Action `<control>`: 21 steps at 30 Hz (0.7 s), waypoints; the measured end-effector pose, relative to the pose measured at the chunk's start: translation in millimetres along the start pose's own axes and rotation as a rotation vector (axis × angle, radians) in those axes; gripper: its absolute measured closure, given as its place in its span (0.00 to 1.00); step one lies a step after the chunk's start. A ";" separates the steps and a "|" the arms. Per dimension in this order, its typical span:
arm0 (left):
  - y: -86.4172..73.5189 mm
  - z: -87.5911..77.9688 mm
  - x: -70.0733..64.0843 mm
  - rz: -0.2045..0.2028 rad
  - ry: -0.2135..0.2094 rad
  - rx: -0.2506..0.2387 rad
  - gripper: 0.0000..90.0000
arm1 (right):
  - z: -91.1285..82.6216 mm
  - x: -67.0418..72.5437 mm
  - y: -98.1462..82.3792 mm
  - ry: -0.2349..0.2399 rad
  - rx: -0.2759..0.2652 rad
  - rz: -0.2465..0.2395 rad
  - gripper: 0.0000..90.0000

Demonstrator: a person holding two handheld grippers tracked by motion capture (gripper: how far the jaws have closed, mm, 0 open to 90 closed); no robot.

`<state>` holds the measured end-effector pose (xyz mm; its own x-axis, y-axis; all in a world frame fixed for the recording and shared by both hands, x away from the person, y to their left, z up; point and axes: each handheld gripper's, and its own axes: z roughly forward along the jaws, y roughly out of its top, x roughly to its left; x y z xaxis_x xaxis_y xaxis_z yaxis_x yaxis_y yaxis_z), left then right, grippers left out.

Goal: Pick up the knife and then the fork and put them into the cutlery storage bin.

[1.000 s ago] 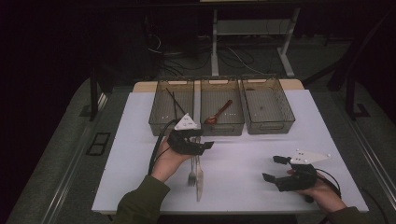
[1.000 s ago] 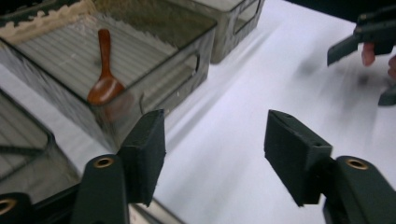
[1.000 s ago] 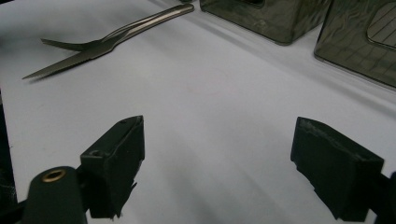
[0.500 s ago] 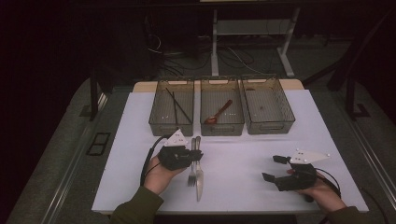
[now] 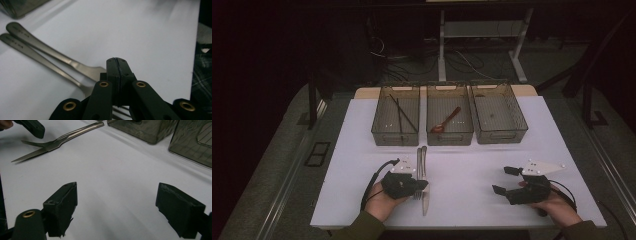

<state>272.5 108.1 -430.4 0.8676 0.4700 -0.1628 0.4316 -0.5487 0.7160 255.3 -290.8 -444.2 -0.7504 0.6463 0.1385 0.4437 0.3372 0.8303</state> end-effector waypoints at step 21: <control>-10.0 5.0 -11.2 0.000 -0.041 0.045 0.99 | 0.3 -1.0 0.4 0.000 -0.002 0.000 0.19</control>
<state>259.8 104.9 -439.1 0.8766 0.4415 -0.1913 0.4413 -0.5795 0.6851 256.4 -291.1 -444.2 -0.7502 0.6466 0.1383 0.4429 0.3361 0.8312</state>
